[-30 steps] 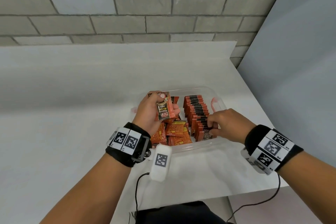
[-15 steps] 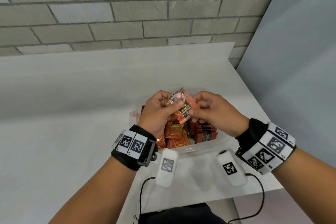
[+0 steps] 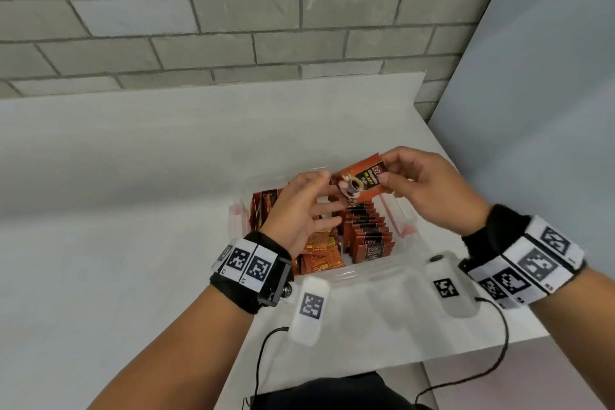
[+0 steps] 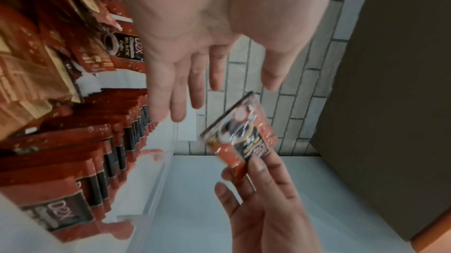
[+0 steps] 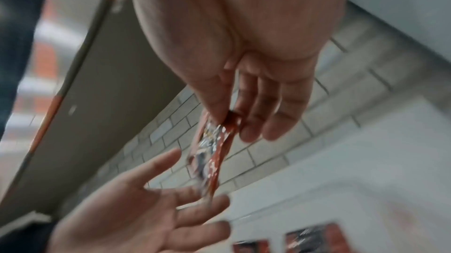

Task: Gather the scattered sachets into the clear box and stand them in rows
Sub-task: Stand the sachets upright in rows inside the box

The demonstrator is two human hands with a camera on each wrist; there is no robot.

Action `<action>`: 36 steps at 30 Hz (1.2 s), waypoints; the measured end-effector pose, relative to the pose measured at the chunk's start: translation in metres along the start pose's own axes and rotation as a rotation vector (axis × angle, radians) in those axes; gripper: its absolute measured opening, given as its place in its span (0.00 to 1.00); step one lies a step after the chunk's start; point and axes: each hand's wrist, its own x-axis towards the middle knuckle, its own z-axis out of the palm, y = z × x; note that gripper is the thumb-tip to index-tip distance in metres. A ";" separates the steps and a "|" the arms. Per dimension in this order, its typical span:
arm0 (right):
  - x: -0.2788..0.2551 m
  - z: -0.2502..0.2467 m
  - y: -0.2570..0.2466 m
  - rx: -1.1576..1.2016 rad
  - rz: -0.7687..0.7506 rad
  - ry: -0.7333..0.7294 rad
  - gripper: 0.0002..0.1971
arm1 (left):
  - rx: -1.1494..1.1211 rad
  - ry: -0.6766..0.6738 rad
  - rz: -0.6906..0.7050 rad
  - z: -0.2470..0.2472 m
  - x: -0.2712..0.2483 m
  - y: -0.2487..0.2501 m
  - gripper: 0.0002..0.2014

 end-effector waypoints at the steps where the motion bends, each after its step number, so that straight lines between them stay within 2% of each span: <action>1: -0.002 -0.006 0.002 -0.108 -0.032 -0.045 0.08 | -0.002 0.020 -0.036 0.000 0.002 0.000 0.22; 5: -0.016 -0.006 0.014 -0.512 -0.054 -0.304 0.10 | 0.070 0.065 -0.187 0.004 0.011 -0.008 0.26; 8: -0.020 0.009 0.022 -0.643 -0.025 -0.445 0.10 | 0.059 0.052 -0.298 0.013 0.017 -0.014 0.30; 12: -0.018 0.026 0.030 -0.870 0.019 -0.480 0.06 | 0.048 0.050 -0.373 0.022 0.021 -0.015 0.30; 15: -0.016 0.032 0.033 -0.966 -0.016 -0.474 0.04 | 0.050 0.028 -0.401 0.026 0.021 -0.016 0.26; 19: -0.013 0.036 0.032 -1.006 -0.027 -0.492 0.06 | 0.037 0.024 -0.429 0.025 0.022 -0.019 0.28; 31: -0.004 0.039 0.024 -1.053 -0.011 -0.601 0.04 | 0.015 0.025 -0.446 0.026 0.019 -0.022 0.23; 34: -0.004 0.037 0.025 -0.999 0.028 -0.606 0.02 | -0.001 0.021 -0.450 0.026 0.019 -0.023 0.24; 36: -0.003 0.029 0.022 -0.836 0.118 -0.548 0.07 | -0.017 0.023 -0.447 0.024 0.020 -0.024 0.25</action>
